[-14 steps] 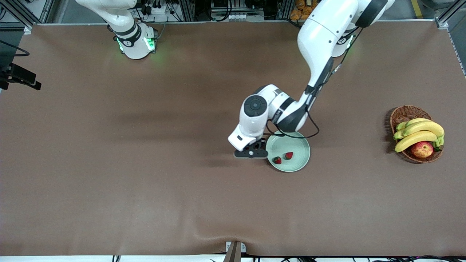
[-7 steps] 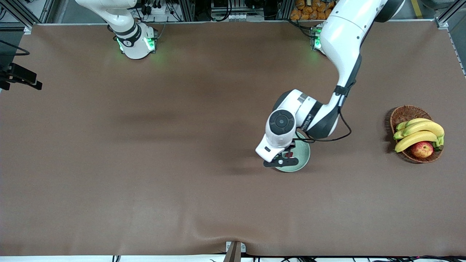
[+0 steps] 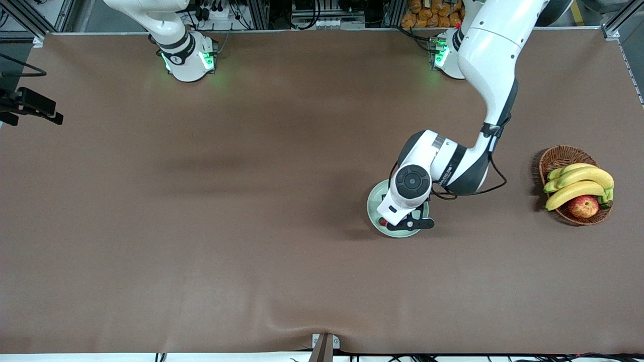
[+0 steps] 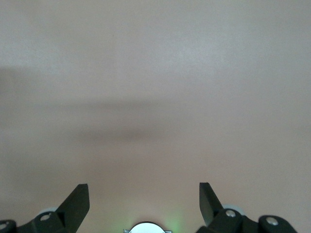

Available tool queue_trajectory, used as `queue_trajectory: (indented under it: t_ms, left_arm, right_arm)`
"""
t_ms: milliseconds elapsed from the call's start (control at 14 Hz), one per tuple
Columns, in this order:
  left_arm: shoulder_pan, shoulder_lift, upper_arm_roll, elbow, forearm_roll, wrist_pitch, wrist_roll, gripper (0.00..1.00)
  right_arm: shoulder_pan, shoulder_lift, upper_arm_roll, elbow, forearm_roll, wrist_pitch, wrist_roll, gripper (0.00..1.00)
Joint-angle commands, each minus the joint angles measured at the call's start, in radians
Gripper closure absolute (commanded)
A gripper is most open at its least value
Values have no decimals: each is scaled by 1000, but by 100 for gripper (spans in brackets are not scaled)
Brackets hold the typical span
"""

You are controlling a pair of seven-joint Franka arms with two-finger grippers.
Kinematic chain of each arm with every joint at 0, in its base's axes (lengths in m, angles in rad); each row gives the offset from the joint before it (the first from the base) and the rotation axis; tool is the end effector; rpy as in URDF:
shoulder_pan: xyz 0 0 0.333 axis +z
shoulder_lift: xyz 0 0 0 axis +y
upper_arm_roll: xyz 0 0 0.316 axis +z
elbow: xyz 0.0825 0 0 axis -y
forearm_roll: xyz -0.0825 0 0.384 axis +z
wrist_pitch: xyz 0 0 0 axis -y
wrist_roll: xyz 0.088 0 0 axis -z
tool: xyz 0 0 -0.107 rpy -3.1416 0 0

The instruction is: Collect all strawberries into plate

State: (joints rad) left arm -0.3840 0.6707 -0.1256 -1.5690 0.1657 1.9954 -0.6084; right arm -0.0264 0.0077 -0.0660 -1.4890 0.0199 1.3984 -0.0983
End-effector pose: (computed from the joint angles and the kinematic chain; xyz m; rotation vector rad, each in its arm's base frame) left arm 0.5980 -0.3106 0.2335 -2.9533 -0.0443 0.2499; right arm 0.5368 -0.0472 0.6440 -3.1095 -0.0129 0.1494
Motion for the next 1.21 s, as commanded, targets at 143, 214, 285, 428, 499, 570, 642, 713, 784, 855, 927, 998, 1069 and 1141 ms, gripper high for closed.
queue_trajectory:
  t_ms: [143,214,285,428,499,570,642,713,784,855,927,998,1069,1141]
  left_arm:
    - [33,-43,-6,-51,6,-6,3,0]
    - [33,-43,-6,-51,6,-6,1,0]
    - [37,-45,-6,-49,6,-6,6,0]
    - [57,-46,-3,-40,9,-6,15,0]
    - [66,-51,-3,-34,9,-6,27,0]
    - [70,-51,-2,-20,9,-6,35,0]
    - [70,-52,3,-13,8,-6,36,0]
    - [73,-54,6,-3,8,-6,38,0]
    - [89,-57,12,12,8,-6,38,0]
    - [108,-57,12,27,11,-6,39,0]
    - [119,-57,12,41,11,-6,39,0]
    - [126,-57,14,50,11,-4,42,0]
    - [132,-57,20,58,11,-4,53,0]
    - [148,-57,30,58,24,-4,73,0]
  right_arm:
    - [13,-9,-12,0,14,-3,-8,0]
    - [11,-9,-12,0,14,1,-8,0]
    - [13,-9,-12,4,11,7,3,0]
    - [8,-11,-14,6,9,25,31,0]
    - [13,-11,-12,6,5,27,64,0]
    - [14,-12,-11,6,0,27,103,0]
    - [13,-14,-12,7,0,25,129,0]
    - [10,-15,-12,7,0,24,129,0]
    - [11,-15,-12,9,0,24,129,0]
    - [14,-14,-12,9,0,25,129,0]
    - [14,-12,-11,9,0,25,129,0]
    - [16,-12,-11,7,0,25,129,0]
    - [16,-12,-9,7,0,25,129,0]
    - [16,-11,-11,9,0,27,129,0]
